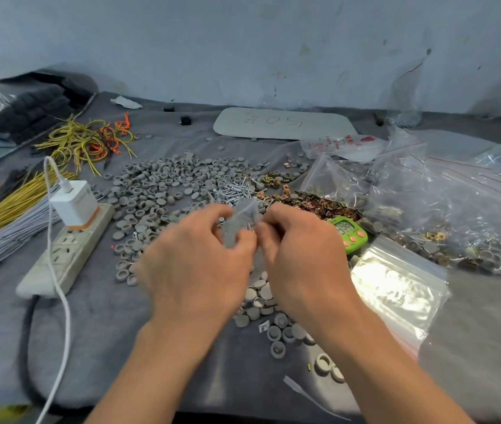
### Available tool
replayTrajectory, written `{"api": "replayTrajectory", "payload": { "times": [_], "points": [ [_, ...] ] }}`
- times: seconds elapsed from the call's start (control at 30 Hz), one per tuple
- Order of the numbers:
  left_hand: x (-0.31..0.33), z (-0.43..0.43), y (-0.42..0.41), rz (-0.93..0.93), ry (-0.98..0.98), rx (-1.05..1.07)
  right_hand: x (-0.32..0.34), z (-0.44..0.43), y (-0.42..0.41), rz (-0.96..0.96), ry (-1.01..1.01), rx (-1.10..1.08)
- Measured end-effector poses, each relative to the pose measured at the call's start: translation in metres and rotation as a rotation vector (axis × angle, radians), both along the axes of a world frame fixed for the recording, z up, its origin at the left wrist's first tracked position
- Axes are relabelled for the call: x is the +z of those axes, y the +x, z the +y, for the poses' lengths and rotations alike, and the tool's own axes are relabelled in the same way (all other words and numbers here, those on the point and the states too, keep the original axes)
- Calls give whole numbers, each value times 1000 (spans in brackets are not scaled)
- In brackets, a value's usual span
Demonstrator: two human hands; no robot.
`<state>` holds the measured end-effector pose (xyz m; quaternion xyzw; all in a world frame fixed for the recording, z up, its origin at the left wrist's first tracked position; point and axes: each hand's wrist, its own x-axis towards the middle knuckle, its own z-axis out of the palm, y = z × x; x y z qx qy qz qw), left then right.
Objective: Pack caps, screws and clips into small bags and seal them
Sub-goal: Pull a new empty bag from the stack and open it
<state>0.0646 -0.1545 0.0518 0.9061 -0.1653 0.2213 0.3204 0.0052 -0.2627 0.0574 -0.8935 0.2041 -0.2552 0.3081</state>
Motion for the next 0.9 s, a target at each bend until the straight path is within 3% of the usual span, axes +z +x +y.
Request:
{"api": "replayTrajectory", "payload": {
  "times": [0.07,0.13,0.23,0.3,0.4,0.53,0.57,0.67,0.7,0.8,0.9],
  "points": [
    [-3,-2,3,181,12,-29,2,-6,-3,-58,74,6],
    [1,6,10,228,2,-31,4,-13,-5,-87,143,15],
    [10,20,26,250,-252,6,4,-12,-5,-60,233,49],
    [10,22,34,318,-380,-29,2,-5,-5,-27,153,50],
    [3,18,34,323,-304,-33,3,1,-6,-83,104,48],
    [2,12,23,255,-208,-37,8,2,-8,-235,547,257],
    [2,9,21,251,-196,-48,6,2,-7,-183,520,261],
    [-3,1,11,179,-142,-131,-6,2,-3,97,151,213],
    [-5,-1,7,138,-117,-168,-9,2,0,167,129,237],
    [-4,-2,3,49,-72,-215,-11,2,8,152,459,335],
    [-4,2,6,-12,-69,-239,-8,-3,17,-21,1081,316]
  ]
}}
